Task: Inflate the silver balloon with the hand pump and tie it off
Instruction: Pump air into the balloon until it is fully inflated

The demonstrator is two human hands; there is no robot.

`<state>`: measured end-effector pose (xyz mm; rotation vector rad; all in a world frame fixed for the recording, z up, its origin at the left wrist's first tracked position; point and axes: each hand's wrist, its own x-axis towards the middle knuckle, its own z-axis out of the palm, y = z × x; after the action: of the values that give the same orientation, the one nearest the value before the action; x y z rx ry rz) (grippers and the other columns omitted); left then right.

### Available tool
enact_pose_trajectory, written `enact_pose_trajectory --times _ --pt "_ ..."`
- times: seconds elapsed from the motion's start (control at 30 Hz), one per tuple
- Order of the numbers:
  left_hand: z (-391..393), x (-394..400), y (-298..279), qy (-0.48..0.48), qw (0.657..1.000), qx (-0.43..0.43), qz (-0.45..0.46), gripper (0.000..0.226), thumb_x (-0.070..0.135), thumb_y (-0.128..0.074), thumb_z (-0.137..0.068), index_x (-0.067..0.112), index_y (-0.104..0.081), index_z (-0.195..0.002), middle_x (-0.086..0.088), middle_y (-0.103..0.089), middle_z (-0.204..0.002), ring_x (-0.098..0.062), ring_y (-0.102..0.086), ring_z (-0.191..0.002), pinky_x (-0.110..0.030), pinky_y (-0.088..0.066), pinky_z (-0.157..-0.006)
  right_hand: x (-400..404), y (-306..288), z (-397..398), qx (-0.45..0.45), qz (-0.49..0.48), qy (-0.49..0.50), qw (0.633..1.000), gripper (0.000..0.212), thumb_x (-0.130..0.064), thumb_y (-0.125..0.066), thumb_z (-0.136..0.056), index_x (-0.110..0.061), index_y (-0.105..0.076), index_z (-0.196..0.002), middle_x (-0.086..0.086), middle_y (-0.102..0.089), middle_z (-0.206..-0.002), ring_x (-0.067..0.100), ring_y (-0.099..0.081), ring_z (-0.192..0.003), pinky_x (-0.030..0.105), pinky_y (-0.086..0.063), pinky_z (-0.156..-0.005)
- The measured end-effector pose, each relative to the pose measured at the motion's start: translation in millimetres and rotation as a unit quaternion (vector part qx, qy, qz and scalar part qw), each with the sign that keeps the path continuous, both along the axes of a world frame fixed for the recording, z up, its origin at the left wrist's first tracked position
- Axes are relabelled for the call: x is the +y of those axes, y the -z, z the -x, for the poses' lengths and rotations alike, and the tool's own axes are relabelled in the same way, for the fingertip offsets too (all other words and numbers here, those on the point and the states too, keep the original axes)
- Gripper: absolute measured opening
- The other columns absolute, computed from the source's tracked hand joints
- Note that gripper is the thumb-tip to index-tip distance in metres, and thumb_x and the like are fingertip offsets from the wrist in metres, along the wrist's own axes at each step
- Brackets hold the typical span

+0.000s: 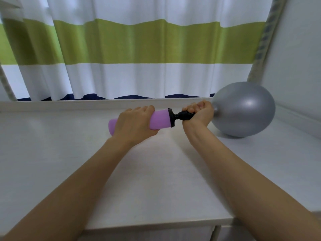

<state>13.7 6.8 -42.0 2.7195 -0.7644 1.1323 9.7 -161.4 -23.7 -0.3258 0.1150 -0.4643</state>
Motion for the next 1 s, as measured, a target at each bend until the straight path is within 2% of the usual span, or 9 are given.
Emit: enact_pose_trajectory --times 0.27,0.5,0.6,0.73,0.83,1.0 --pt "-6 11 1 0.014 1.0 0.005 0.005 0.04 0.043 -0.07 -0.064 0.02 -0.055 -0.093 0.004 -0.063 -0.08 -0.017 -0.04 -0.062 -0.027 -0.029 -0.058 -8 -2 0 0.0 0.023 0.001 1.0 0.033 -0.009 -0.033 -0.084 -0.019 -0.023 -0.054 -0.007 -0.022 -0.035 0.012 -0.024 -0.028 0.018 -0.031 -0.041" --pt "-19 56 2 -0.022 0.999 0.022 0.016 0.038 0.039 -0.073 -0.063 0.024 -0.055 -0.093 0.005 -0.061 -0.08 -0.018 -0.045 -0.065 -0.029 -0.034 -0.062 -39 -2 0 0.005 -0.014 0.027 1.0 0.033 -0.01 -0.032 -0.085 -0.02 -0.023 -0.054 -0.007 -0.023 -0.036 0.013 -0.025 -0.029 0.018 -0.031 -0.043" --pt "-24 68 1 -0.035 0.998 0.044 0.014 0.036 0.039 -0.07 -0.065 0.024 -0.054 -0.094 0.005 -0.062 -0.081 -0.021 -0.054 -0.069 -0.035 -0.039 -0.073 -48 0 -2 0.006 -0.031 0.041 0.999 0.032 -0.009 -0.03 -0.085 -0.02 -0.023 -0.055 -0.007 -0.022 -0.035 0.013 -0.026 -0.028 0.014 -0.033 -0.039" --pt "-24 66 -3 -0.02 0.999 0.024 0.0 0.04 0.041 -0.072 -0.067 0.024 -0.056 -0.099 0.005 -0.066 -0.086 -0.023 -0.059 -0.076 -0.04 -0.034 -0.091 -51 1 -3 0.009 -0.044 0.054 0.997 0.033 -0.009 -0.03 -0.085 -0.02 -0.023 -0.055 -0.007 -0.022 -0.034 0.013 -0.026 -0.027 0.012 -0.034 -0.038" --pt "-18 50 -8 0.004 0.999 -0.021 -0.046 0.051 0.041 -0.072 -0.069 0.023 -0.057 -0.114 0.001 -0.069 -0.097 -0.025 -0.064 -0.085 -0.044 -0.03 -0.096 -50 1 -2 0.005 -0.055 0.054 0.997 0.035 -0.009 -0.031 -0.087 -0.02 -0.023 -0.055 -0.008 -0.022 -0.033 0.012 -0.027 -0.026 0.012 -0.034 -0.038" --pt "-6 20 -8 0.017 0.996 -0.035 -0.08 0.054 0.045 -0.065 -0.075 0.021 -0.052 -0.123 -0.003 -0.069 -0.097 -0.026 -0.064 -0.084 -0.044 -0.025 -0.1 -31 -2 0 -0.001 -0.039 0.029 0.999 0.034 -0.01 -0.032 -0.085 -0.02 -0.024 -0.054 -0.008 -0.024 -0.035 0.011 -0.027 -0.027 0.015 -0.034 -0.038"
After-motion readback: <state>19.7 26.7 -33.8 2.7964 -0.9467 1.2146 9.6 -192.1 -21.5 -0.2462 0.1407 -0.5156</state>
